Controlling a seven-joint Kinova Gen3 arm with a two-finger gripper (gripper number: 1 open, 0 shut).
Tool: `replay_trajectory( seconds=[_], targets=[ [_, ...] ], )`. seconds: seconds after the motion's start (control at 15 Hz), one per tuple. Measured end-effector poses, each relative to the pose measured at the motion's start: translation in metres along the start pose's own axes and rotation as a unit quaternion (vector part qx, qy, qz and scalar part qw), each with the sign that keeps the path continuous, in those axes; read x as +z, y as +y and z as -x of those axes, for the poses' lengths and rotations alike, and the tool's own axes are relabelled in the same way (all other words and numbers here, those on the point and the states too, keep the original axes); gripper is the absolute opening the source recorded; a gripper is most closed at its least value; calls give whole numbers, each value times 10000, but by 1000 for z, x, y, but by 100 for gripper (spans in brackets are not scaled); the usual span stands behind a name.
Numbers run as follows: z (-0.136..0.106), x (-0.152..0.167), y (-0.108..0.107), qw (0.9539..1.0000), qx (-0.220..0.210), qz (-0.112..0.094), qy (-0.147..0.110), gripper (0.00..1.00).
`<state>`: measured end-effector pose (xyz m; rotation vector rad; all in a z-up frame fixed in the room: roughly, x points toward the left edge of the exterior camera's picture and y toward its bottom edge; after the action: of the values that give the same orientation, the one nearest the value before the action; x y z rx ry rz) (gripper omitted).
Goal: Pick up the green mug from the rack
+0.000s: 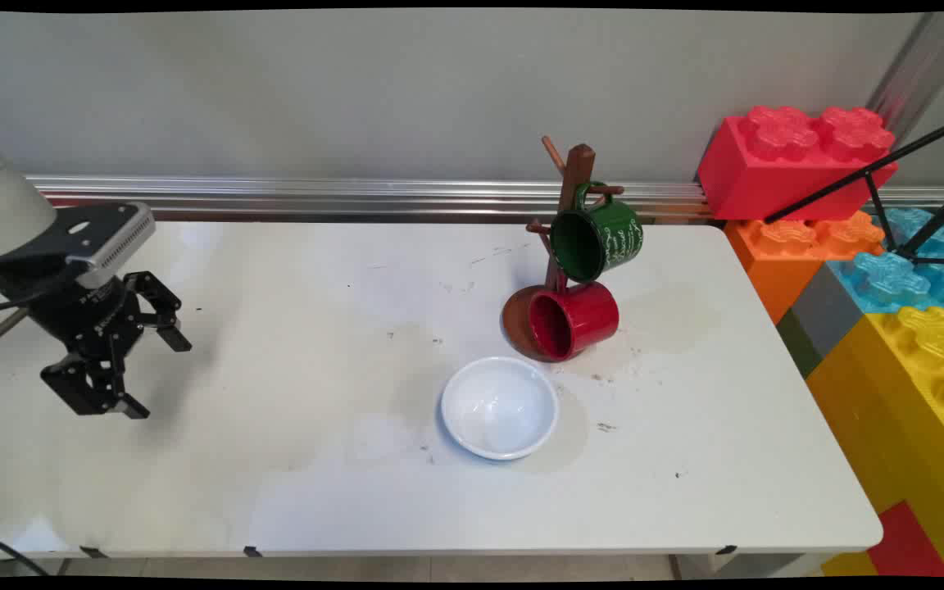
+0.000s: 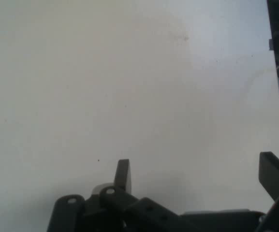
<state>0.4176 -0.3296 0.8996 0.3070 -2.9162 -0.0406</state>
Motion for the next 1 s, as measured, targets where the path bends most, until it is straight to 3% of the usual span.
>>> replay_trajectory(
  seconds=[0.27,0.53,0.67,1.0],
  targets=[
    [-21,-2,-6,9988,8,-133,473,100],
    [-61,-13,-15,9933,-58,-368,1090,100],
    [-78,-19,-18,9892,-109,-466,1387,100],
    [-115,-38,-24,9731,-276,-756,2159,100]
  ],
)
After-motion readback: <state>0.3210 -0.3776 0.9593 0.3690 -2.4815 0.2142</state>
